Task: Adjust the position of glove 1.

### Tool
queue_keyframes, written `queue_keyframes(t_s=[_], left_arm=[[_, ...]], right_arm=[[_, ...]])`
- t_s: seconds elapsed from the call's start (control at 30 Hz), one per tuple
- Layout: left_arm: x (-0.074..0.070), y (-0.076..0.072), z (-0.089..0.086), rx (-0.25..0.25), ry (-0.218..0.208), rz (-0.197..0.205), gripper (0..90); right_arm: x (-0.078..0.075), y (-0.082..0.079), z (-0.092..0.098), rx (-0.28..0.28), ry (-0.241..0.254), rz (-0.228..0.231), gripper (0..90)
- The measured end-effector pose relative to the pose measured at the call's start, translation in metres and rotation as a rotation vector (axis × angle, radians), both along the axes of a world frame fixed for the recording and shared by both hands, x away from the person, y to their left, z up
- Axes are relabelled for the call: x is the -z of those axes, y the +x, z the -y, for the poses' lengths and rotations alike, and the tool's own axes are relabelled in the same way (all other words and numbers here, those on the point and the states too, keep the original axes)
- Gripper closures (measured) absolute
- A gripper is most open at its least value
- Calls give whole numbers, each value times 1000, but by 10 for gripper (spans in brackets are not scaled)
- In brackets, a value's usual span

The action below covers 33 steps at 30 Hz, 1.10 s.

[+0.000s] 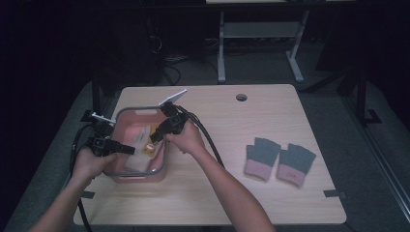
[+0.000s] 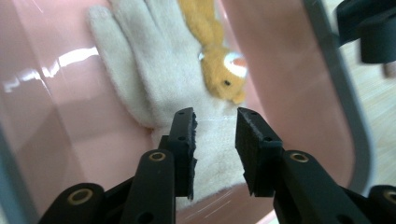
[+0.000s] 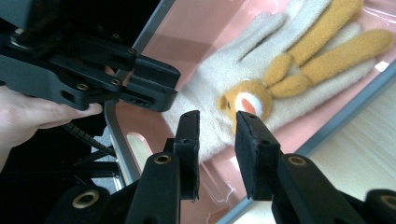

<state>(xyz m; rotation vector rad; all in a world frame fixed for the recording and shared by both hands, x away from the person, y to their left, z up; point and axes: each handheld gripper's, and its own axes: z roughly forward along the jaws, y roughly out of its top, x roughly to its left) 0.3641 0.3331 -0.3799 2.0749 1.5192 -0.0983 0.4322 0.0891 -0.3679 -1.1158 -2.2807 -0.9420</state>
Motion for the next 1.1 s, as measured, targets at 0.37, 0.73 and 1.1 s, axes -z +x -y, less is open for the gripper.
queue_keyframes(t_s=[0.37,0.73,1.1], left_arm=[[13,5,14,38,81,-38,686],[-6,0,12,33,-28,31,605],[-17,-4,25,60,-92,77,560]], right_arm=[[-2,-2,11,9,22,11,693],[-6,-3,27,22,46,18,653],[-10,-5,41,23,69,18,622]])
